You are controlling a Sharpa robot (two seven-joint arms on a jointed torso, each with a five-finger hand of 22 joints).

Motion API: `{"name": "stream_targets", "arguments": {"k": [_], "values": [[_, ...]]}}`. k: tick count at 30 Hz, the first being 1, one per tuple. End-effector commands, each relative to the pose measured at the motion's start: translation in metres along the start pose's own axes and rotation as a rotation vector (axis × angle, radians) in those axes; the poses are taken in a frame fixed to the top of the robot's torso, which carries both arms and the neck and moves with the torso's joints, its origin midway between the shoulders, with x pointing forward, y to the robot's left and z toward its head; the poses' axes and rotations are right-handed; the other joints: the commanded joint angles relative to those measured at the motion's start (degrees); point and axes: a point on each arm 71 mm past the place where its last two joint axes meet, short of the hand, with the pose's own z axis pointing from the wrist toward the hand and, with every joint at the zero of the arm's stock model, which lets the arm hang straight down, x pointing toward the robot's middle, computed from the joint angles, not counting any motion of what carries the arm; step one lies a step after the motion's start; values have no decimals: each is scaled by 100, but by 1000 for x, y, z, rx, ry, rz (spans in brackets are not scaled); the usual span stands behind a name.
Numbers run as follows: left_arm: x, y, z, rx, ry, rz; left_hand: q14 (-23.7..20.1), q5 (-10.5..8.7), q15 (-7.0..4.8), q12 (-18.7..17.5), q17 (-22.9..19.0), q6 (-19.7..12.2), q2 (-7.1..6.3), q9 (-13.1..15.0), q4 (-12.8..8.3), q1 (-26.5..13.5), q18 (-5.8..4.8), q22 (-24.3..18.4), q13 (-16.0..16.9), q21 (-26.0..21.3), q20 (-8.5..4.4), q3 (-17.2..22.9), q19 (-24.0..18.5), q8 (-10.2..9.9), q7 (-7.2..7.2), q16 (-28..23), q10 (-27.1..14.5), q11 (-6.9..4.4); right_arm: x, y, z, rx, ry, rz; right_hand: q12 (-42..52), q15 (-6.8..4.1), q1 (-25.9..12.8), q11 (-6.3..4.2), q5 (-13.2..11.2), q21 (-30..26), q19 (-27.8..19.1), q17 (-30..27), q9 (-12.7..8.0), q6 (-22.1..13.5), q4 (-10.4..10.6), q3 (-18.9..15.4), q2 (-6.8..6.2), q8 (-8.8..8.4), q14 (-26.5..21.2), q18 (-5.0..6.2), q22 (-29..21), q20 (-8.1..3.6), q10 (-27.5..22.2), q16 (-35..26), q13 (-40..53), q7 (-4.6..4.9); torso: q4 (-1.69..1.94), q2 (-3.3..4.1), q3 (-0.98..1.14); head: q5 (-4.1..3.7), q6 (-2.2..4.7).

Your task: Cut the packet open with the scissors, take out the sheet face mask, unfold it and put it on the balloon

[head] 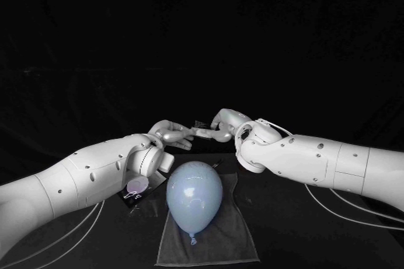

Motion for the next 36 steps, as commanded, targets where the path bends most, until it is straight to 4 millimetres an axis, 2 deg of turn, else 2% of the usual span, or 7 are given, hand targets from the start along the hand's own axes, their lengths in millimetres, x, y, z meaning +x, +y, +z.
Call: {"name": "stream_targets", "arguments": {"k": [1, 10, 13, 21, 25, 28, 36], "values": [[1, -1, 1, 4, 10, -7, 28, -7, -52, 43, -26, 129, -7, 34, -229, 191, 53, 13, -17, 8, -57, 169, -20, 95, -13, -40, 77, -56, -1, 4, -1, -23, -14, -28, 17, -41, 12, -35, 16, 27, 33, 1490, 247, 36, -342, 391, 65, 40, 595, 17, 478, -23, 416, 23, 1204, -21, 3, 0, 0, -13, -9], [4, -2, 1, -3, 17, 2, 95, -11, -47, -9, -62, 180, -227, 29, -302, -32, 31, 60, -43, 83, -50, 143, -84, 107, -7, -64, 147, -49, -1, 7, -1, -36, -26, -40, 18, -41, 8, -35, 16, 30, 34, 1487, 247, 36, -345, 395, 63, 42, 594, 16, 481, -23, 416, 22, 1204, -21, 4, 0, -1, -14, -11], [4, -2, 1, -5, 13, 3, 128, -11, -33, -31, -56, 95, -374, -17, -127, -329, 40, 46, -40, 63, -14, 4, -102, 20, 27, -50, 145, -27, -1, 8, -2, -41, -23, -44, 18, -41, 8, -35, 16, 30, 34, 1487, 247, 36, -345, 395, 63, 42, 594, 16, 481, -23, 416, 22, 1204, -21, 4, -1, -1, -21, -11], [3, -2, 2, -7, -8, 2, 160, -11, -31, -49, -41, 64, -331, -82, 218, -658, 62, 9, -32, 19, 27, -83, -88, -84, 50, -30, 147, -21, 1, 10, -3, -45, -10, -52, 25, -41, 2, -35, 16, 37, 39, 1498, 248, 36, -349, 403, 61, 46, 596, 14, 488, -23, 420, 26, 1210, -22, 3, 0, -1, -21, -6], [2, -2, 2, -9, -16, 2, 160, -11, -5, -54, -33, -5, -617, -131, 353, -849, 65, -17, -25, -13, 41, -350, -76, -173, 103, -25, 116, 12, 1, 11, -3, -45, -5, -56, 24, -41, -1, -36, 15, 39, 41, 1498, 248, 36, -351, 408, 60, 48, 596, 14, 491, -23, 420, 26, 1210, -22, 4, 0, 0, -14, -6], [2, -2, 2, -8, -19, 2, 163, -10, -8, -44, -30, 21, -580, -134, 376, -838, 67, -23, -19, -20, 42, -357, -69, -172, 91, -22, 128, 5, 2, 11, -3, -45, -1, -59, 24, -41, -1, -36, 15, 39, 41, 1498, 248, 36, -351, 408, 60, 48, 596, 14, 491, -23, 420, 26, 1210, -22, 2, 0, -1, -15, -7], [2, -2, 2, -2, -22, -6, 169, -8, -32, -12, -21, 102, -175, -159, 597, -810, 67, -54, -11, -60, 47, -254, -52, -189, 46, -17, 167, -28, 3, 9, -2, -33, 17, -72, 19, -42, -5, -36, 15, 42, 43, 1494, 249, 36, -355, 416, 59, 51, 595, 13, 493, -23, 418, 24, 1206, -22, 2, -1, -1, -7, -5]]}}
